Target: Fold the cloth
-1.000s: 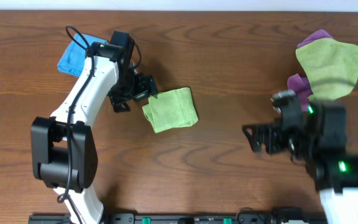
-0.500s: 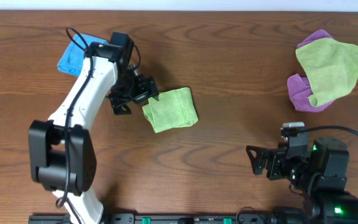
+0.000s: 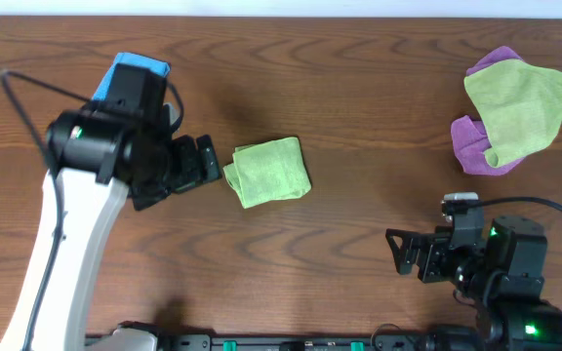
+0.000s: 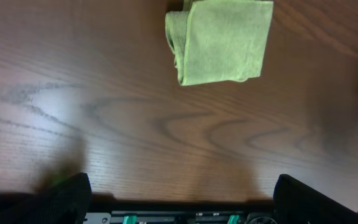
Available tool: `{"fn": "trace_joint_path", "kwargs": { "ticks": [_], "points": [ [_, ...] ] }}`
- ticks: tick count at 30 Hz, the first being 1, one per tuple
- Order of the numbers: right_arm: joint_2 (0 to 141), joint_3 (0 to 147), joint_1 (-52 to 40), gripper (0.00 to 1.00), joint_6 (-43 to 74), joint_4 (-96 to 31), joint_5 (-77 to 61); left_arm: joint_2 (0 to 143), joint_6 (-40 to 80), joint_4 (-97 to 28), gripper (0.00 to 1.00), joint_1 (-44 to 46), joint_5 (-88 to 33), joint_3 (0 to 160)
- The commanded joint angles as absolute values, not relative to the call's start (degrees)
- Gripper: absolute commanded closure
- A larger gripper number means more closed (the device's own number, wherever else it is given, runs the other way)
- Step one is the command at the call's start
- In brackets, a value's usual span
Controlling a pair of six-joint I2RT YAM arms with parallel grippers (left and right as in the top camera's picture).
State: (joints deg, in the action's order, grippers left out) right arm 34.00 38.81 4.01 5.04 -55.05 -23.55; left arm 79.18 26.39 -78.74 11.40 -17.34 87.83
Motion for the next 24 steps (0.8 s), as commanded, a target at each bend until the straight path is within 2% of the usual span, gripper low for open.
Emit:
{"fn": "trace_joint_path", "kwargs": {
  "ticks": [1, 5, 11, 19, 24],
  "points": [
    [33.76, 38.48, 4.47, 0.01, 5.76, -55.09, -23.99, 74.78, 29.52, -78.65, 0.05, 11.16, -15.97, 83.55],
    [33.76, 38.48, 4.47, 0.01, 5.74, -55.09, -23.99, 69.54, 33.21, -75.48, 0.05, 11.16, -16.86, 75.75],
    [33.76, 38.48, 4.47, 0.01, 5.76, -55.09, -23.99, 63.64, 41.80, -63.64, 0.05, 11.18, -21.39, 61.95],
    [33.76, 38.48, 4.47, 0.01, 5.76, -55.07, -23.99, 62.98, 50.65, -38.72, 0.05, 11.29, -27.22, 43.99],
    [33.76, 38.48, 4.47, 0.01, 5.76, -55.09, -23.99, 63.26, 56.53, -24.08, 0.00, 11.29, -27.35, 34.74]
  ]
}}
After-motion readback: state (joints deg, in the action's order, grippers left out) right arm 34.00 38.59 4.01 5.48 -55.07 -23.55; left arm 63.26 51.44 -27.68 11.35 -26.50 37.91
